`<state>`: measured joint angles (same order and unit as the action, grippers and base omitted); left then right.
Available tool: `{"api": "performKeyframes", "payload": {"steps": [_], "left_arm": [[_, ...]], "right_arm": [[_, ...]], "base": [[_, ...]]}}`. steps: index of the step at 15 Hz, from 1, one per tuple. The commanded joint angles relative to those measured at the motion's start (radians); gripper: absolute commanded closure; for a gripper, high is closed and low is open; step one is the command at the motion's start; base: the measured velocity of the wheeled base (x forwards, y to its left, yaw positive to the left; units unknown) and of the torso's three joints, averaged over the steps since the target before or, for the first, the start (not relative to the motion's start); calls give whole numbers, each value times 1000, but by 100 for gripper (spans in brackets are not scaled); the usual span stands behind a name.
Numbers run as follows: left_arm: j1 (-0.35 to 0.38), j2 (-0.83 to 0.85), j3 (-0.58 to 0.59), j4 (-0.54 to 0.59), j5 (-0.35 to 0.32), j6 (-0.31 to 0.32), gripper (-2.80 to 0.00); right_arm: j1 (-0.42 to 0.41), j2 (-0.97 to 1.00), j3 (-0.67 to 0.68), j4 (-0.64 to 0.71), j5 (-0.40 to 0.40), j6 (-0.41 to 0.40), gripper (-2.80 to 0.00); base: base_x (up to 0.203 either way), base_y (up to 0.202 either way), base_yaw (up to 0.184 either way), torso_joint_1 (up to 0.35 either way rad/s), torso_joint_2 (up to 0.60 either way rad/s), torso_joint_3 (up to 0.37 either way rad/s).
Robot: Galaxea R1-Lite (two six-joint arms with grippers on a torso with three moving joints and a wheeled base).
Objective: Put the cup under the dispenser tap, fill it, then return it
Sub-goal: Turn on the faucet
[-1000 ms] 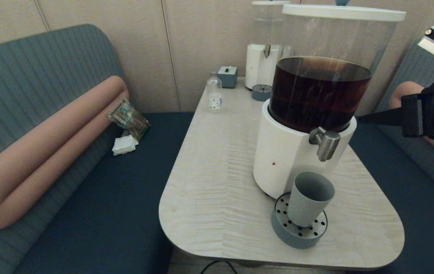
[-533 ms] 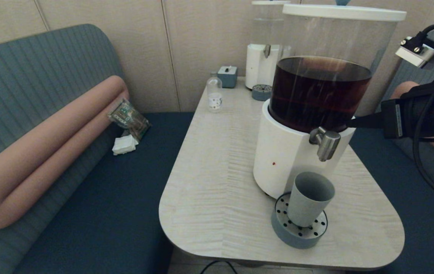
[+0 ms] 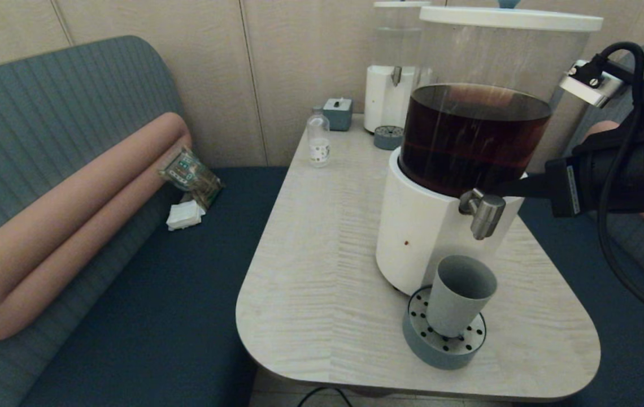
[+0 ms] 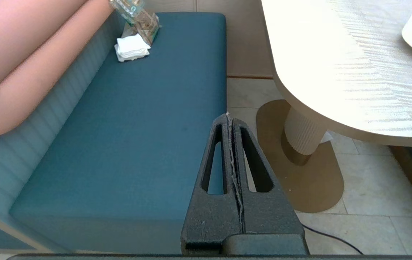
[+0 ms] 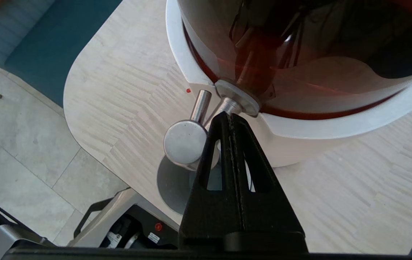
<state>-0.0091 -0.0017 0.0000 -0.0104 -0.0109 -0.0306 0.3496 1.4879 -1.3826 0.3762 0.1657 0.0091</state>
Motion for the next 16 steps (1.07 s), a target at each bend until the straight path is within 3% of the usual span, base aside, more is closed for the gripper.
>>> {"api": "performKeyframes", "payload": {"steps": [1, 16], "left_arm": [[0, 0, 2, 0, 0, -1, 0], [0, 0, 2, 0, 0, 0, 0]], "right_arm": [[3, 4, -1, 1, 1, 0, 0], [8, 28, 4, 1, 11, -5, 0]], "base": [[0, 0, 0, 0, 0, 0], [0, 0, 0, 0, 0, 0]]}}
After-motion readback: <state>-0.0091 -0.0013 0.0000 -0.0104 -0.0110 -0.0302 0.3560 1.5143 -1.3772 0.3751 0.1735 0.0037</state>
